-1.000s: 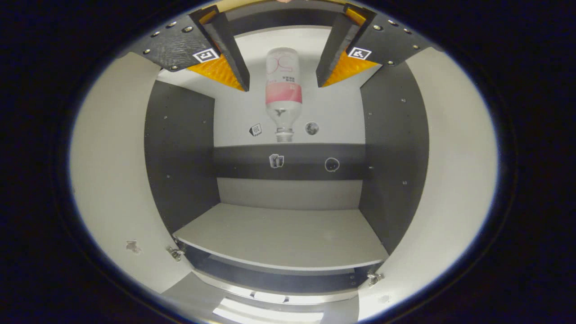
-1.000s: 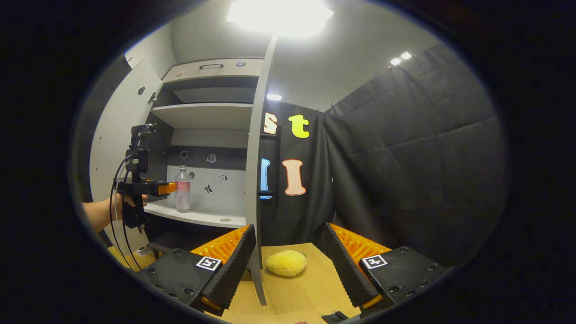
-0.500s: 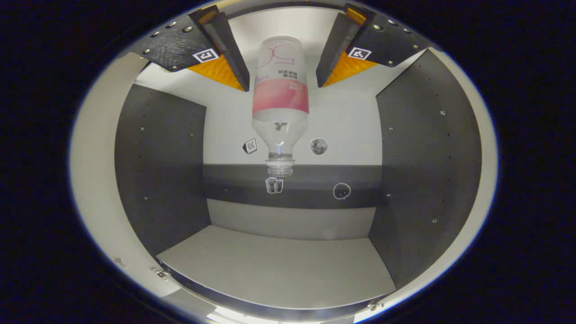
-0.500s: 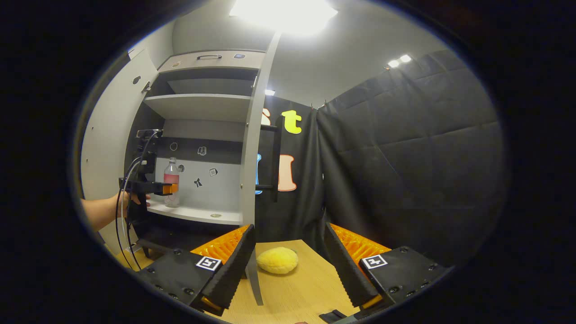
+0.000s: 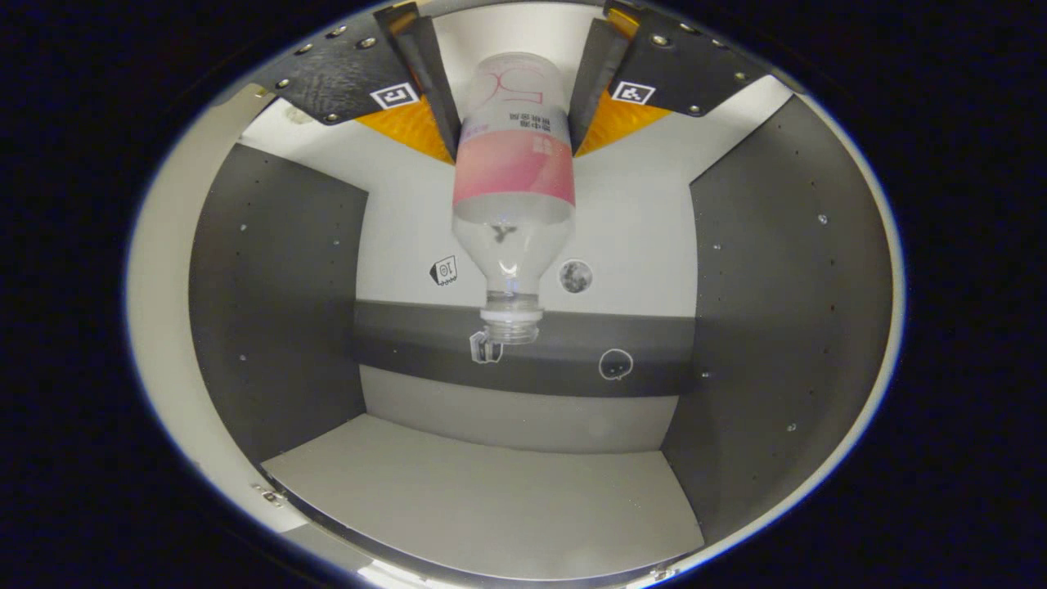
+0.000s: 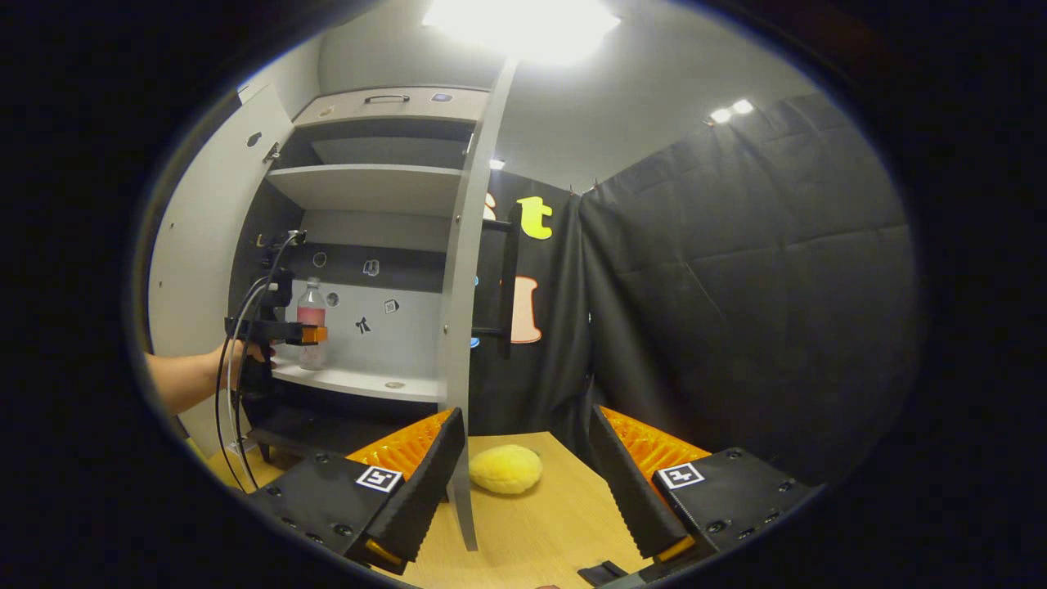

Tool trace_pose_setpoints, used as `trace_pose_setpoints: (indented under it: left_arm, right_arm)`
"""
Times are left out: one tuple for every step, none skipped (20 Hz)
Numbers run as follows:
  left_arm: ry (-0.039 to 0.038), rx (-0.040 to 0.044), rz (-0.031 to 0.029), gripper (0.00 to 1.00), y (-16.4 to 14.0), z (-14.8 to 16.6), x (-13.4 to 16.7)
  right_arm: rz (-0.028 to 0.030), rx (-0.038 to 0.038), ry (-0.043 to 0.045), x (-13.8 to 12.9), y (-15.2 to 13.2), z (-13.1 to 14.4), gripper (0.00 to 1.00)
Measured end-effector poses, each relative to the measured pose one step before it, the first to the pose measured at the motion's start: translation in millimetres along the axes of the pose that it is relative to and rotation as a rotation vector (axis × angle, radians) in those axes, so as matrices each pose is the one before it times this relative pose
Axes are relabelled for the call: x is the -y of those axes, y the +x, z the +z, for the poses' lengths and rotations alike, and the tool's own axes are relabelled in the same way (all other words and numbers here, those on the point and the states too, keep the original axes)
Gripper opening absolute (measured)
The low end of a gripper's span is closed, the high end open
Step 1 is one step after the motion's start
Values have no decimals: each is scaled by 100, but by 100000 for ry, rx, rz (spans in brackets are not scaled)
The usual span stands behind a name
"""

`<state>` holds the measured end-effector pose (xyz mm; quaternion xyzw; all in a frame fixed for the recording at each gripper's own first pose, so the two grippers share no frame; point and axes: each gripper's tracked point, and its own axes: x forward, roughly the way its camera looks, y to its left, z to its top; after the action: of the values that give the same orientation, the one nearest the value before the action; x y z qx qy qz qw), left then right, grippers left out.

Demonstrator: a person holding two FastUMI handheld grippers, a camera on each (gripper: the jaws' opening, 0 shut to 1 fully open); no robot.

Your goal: Grasp the bottle in the cabinet with the left hand and place it on the coaster, then close the right door with the right hand and the left door with the left hand.

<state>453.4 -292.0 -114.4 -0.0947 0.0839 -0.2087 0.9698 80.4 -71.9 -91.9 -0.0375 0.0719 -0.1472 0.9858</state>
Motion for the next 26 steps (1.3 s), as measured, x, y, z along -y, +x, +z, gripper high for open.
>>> trace_pose_setpoints:
  left_arm:
    - [-94, 1589, -42, 70, -844, 508, -58]
    - [874, 846, 295, 70, -565, 275, -93]
    - [1068, 602, 37, 70, -877, 270, 149]
    - [694, 388, -368, 70, -661, 240, 308]
    - [544, 781, -257, 70, -753, 259, 338]
    - [574, 1247, -296, 70, -799, 385, 263]
    - [682, 1265, -181, 70, -960, 251, 190]
    - [913, 824, -199, 70, -877, 195, 265]
    - [987, 755, 121, 70, -1023, 242, 259]
    - [932, 253, 120, 77, -751, 108, 173]
    - [425, 292, 147, 77, -1046, 15, 204]
    - [-79, 149, 169, 77, -975, 54, 146]
    - [-375, 431, 303, 77, -1147, 136, 178]
    - [-78, 435, 228, 77, -1134, 1, 92]
    - [605, -92, 442, 77, -863, -61, 49]
    - [844, -295, 686, 77, -1026, -210, 28]
    - [317, -445, 314, 77, -1053, -211, 0]
    - [-113, -263, 45, 77, -858, -213, 197]
    - [-322, -457, 159, 77, -748, -255, 217]
    - [-355, -239, 435, 77, -811, -310, 92]
    - [-523, 16, 46, 77, -902, -362, 100]
    - [-766, 370, -85, 77, -776, -269, 265]
    - [-660, 231, -16, 77, -779, -207, 233]
    - [-516, 285, 28, 70, -763, -194, 239]
    - [-406, -78, 89, 70, -807, -382, 175]
    - [-602, -415, -282, 70, -724, -510, 333]
  right_arm:
    - [390, 54, 84, 190, -156, -86, 97]
    - [865, -41, 219, 16, -135, 21, 98]
    - [737, -44, 232, 92, -86, 1, 98]
    - [688, 171, 250, 123, -182, 72, 98]
    - [879, 84, 379, -1, -275, 19, 98]
    - [898, 145, 268, 3, -283, -45, 98]
    - [1043, 66, 246, 7, -263, 14, 98]
    - [1018, 25, 192, 86, -245, -109, 98]
    - [1072, -50, 195, 90, -231, -50, 98]
    - [1103, -55, 279, 103, -256, 71, 98]
    - [1072, 39, 360, 90, -228, 15, 98]
    - [1087, 55, 396, 182, -289, -2, 98]
    - [1137, 69, 331, 22, -317, 37, 98]
    - [1038, 129, 166, 108, -343, 28, 98]
    - [1030, -51, 26, 72, -320, -3, 98]
    - [1035, -14, -86, 19, -314, 9, 98]
    - [927, 38, -118, 171, -371, -60, 92]
    - [853, -32, -30, 159, -316, -43, 98]
    - [730, -143, 191, 81, -290, -113, 98]
    - [890, -231, 309, 59, -301, -69, 98]
    - [908, -242, 269, 65, -348, -142, 98]
    - [925, -339, 12, 65, -280, -90, 92]
    - [813, -258, -297, 88, -271, -65, 98]
    - [614, -88, -383, 146, -261, 28, 98]
    - [596, 17, -190, 79, -181, -21, 98]
    - [687, -85, 70, 58, -165, 37, 98]
